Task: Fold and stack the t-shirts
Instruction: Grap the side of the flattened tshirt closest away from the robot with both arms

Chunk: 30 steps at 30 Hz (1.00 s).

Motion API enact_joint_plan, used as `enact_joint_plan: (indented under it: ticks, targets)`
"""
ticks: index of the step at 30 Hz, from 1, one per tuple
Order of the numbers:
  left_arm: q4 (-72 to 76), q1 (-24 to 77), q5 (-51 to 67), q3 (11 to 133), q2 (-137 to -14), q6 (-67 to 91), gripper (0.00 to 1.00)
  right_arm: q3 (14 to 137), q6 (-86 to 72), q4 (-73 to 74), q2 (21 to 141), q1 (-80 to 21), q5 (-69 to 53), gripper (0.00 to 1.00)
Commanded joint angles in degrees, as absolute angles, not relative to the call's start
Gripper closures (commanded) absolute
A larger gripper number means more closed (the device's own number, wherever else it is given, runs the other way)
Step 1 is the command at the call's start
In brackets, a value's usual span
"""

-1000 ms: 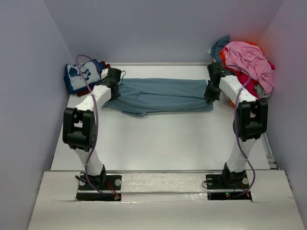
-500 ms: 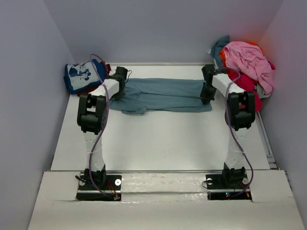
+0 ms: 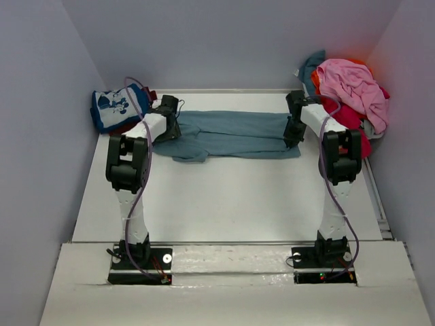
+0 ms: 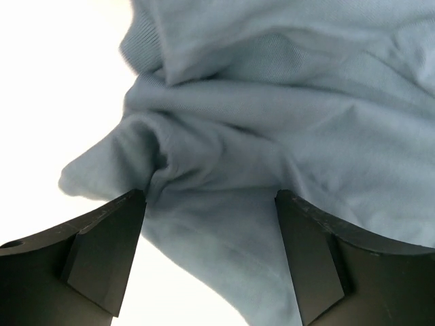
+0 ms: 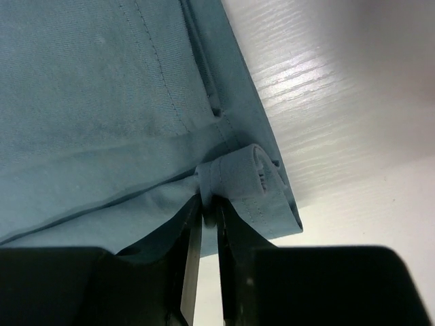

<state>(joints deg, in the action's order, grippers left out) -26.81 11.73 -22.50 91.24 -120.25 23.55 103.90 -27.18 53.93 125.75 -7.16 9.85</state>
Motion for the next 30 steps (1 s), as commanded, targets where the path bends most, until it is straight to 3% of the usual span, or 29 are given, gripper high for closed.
enact_joint_plan:
  ticks: [1, 12, 30]
  targets:
    - [-27.1, 12.3, -23.4, 87.6, -110.6, 23.6, 0.10, 105.2, -26.4, 54.1, 122.5, -7.2, 9.5, 0.78]
    - [-30.1, 17.0, -19.3, 78.4, -101.6, 19.9, 0.12, 103.9, -26.1, 54.1, 119.8, -7.2, 9.6, 0.55]
    - [-29.2, 23.9, -14.8, 72.7, -103.8, 21.6, 0.15, 101.1, -26.6, 54.1, 116.0, -7.2, 10.5, 0.54]
